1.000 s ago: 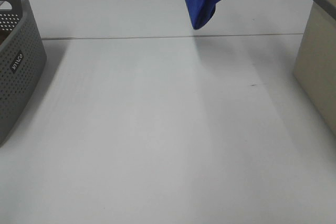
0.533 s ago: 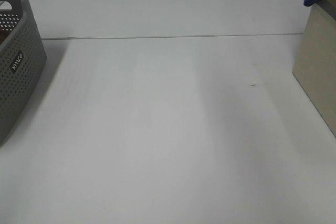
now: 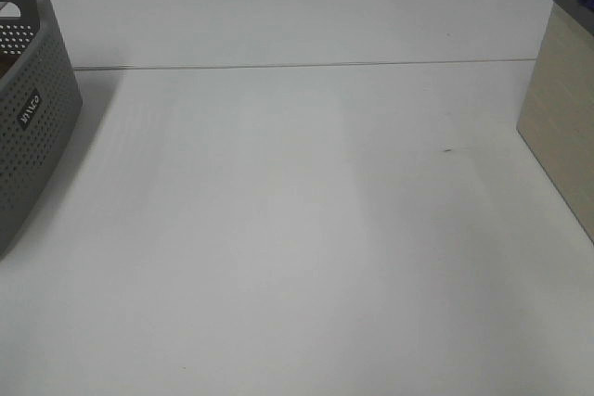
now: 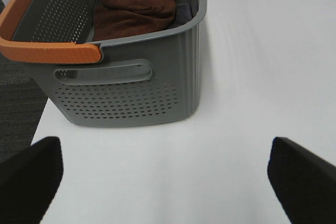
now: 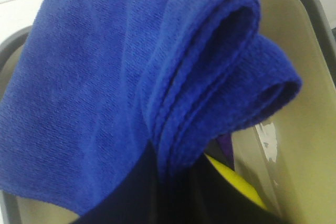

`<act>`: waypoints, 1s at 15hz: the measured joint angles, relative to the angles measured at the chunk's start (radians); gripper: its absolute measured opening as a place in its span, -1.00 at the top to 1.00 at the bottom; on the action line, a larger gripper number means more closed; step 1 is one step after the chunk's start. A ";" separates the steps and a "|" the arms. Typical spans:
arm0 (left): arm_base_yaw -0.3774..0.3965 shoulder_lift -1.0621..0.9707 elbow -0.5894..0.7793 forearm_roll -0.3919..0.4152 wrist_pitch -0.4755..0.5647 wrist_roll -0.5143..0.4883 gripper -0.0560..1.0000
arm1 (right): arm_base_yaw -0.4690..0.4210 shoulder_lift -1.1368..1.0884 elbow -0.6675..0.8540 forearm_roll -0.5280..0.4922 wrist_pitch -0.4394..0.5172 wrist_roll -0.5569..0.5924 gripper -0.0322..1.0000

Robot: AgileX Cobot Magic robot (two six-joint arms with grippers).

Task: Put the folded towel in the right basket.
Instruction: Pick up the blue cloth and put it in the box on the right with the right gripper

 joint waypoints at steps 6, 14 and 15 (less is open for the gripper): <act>0.000 0.000 0.000 0.000 0.000 0.000 -0.98 | -0.001 -0.010 0.023 0.003 0.000 -0.020 0.78; 0.000 0.000 0.000 0.000 0.000 0.000 -0.98 | -0.001 -0.085 0.122 0.041 0.003 -0.020 0.78; 0.000 0.000 0.000 0.000 0.000 0.000 -0.98 | -0.001 -0.085 0.123 0.048 0.003 -0.020 0.78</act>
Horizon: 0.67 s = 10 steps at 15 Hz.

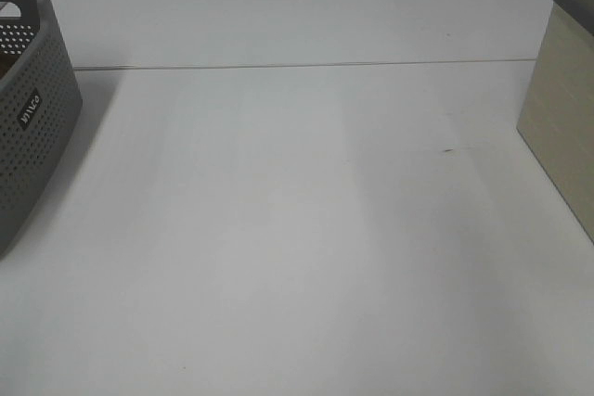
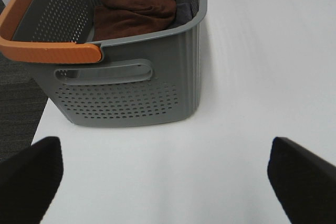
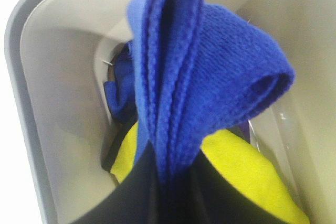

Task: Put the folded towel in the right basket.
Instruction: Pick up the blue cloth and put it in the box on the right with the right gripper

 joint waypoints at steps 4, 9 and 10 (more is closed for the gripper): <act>0.000 0.000 0.000 0.000 0.000 0.000 -0.98 | 0.001 0.000 0.059 0.003 -0.001 0.003 0.60; 0.000 0.000 0.000 0.000 0.000 0.000 -0.98 | 0.001 -0.011 0.082 0.004 -0.002 0.045 -0.88; 0.000 0.000 0.000 0.000 0.000 0.000 -0.98 | 0.001 -0.023 0.082 0.012 -0.002 0.045 -0.92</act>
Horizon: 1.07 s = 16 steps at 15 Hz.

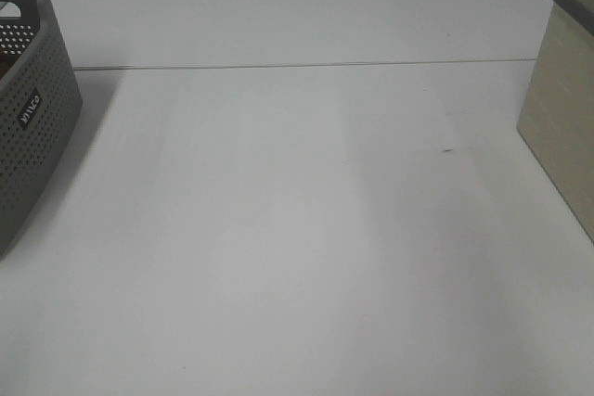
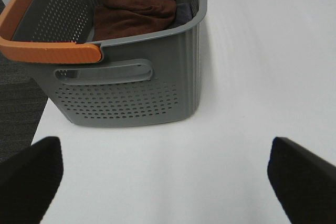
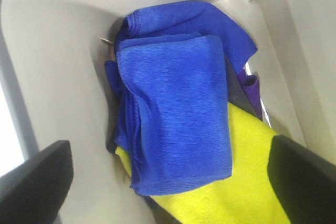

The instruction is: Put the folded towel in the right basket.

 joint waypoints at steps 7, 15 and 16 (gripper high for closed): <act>0.000 0.000 0.000 0.001 0.000 0.000 -0.98 | 0.039 -0.081 0.000 0.001 0.001 0.041 -0.95; 0.000 0.000 0.000 0.001 0.000 0.000 -0.96 | 0.198 -0.631 0.473 -0.126 -0.001 0.101 -0.95; 0.000 0.000 0.000 0.001 0.000 0.000 -0.96 | 0.198 -0.738 0.567 -0.117 -0.007 0.078 -0.95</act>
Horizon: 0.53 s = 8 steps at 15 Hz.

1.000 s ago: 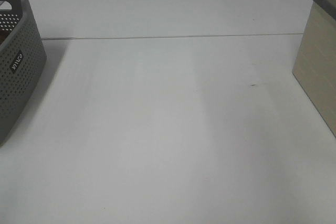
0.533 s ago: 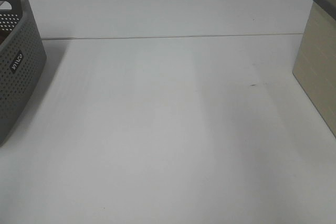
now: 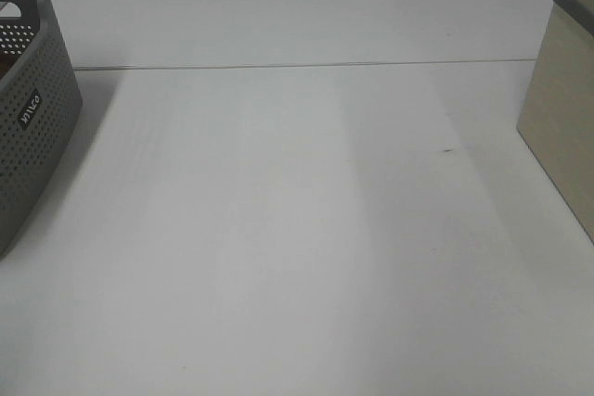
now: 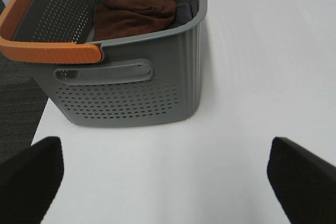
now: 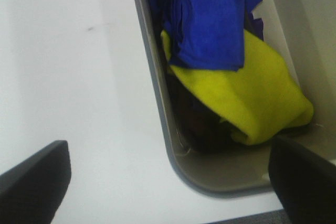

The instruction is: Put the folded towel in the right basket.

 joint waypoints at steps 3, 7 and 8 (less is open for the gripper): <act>0.000 0.000 0.000 0.000 0.000 0.000 -0.96 | 0.000 -0.337 0.284 0.039 -0.100 -0.026 -0.95; 0.000 0.000 0.000 0.000 0.000 0.002 -0.96 | 0.005 -0.732 0.531 0.052 -0.134 -0.105 -0.95; 0.000 0.000 0.000 0.000 0.000 0.008 -0.96 | 0.033 -0.824 0.577 0.052 -0.121 -0.105 -0.95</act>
